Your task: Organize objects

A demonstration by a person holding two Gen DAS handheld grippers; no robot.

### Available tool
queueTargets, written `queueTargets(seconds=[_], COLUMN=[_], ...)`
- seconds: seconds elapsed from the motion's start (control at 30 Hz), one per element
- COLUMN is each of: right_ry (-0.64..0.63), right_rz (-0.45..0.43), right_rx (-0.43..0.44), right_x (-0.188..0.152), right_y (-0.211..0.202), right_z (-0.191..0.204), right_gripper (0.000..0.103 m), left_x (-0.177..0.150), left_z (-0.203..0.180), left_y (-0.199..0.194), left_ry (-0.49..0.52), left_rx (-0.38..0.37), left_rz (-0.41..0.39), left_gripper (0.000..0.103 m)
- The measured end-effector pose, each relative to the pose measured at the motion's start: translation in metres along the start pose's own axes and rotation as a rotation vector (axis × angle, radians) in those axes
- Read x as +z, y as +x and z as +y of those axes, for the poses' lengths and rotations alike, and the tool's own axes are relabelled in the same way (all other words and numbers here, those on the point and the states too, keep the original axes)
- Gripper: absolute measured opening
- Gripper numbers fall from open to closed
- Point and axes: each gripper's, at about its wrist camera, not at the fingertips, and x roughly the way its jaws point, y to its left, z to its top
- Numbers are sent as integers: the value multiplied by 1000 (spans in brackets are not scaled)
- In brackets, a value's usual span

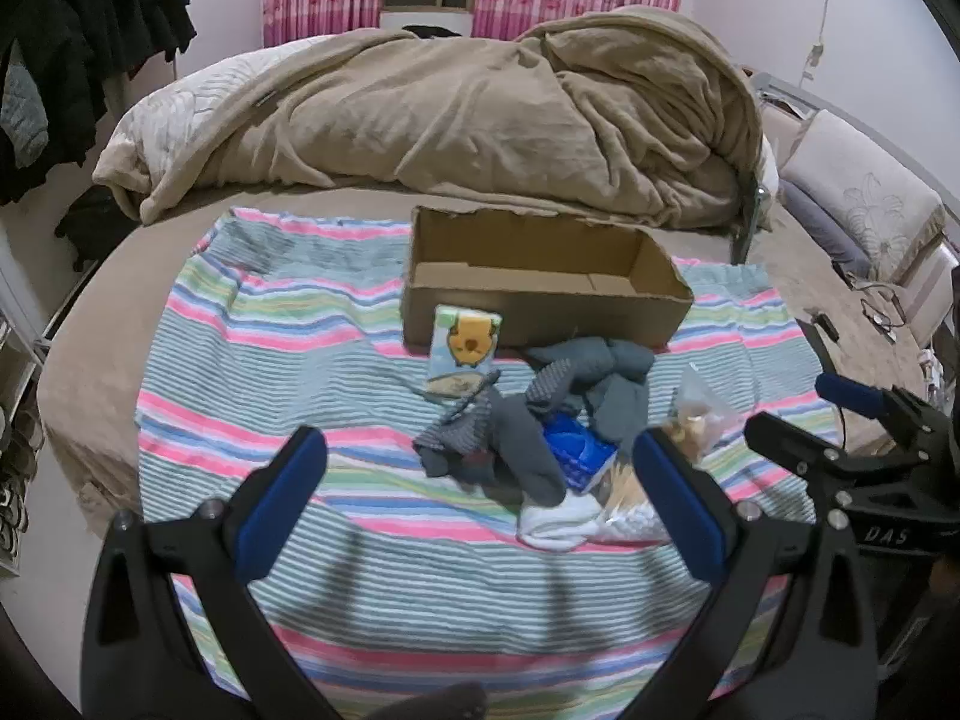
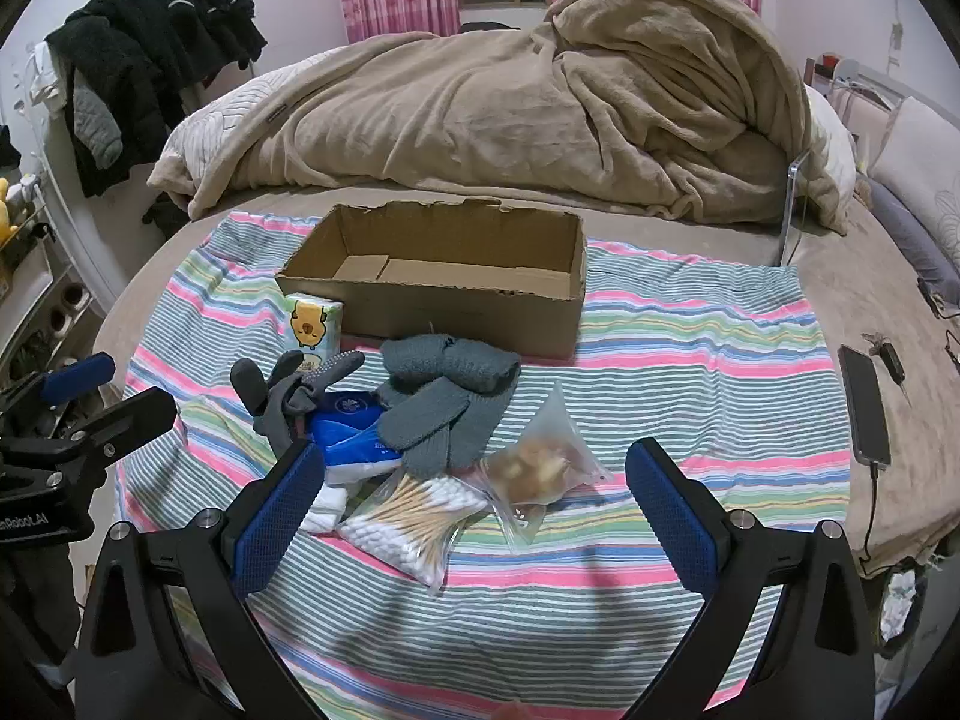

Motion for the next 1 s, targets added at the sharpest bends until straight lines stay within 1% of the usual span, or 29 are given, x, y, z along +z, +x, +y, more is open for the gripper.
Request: queueTargets(seconds=[0.47, 1.0], right_ry=[9, 11], right_rz=[9, 9], right_rx=[6, 9], right_x=[0, -1], right_y=[3, 4], right_z=[-1, -2], right_gripper=[102, 102], left_x=[0, 0], left_z=[0, -1], left_y=[1, 1], left_ry=[0, 1], left_rx=[23, 23], left_rz=[4, 5], left_gripper=[102, 102])
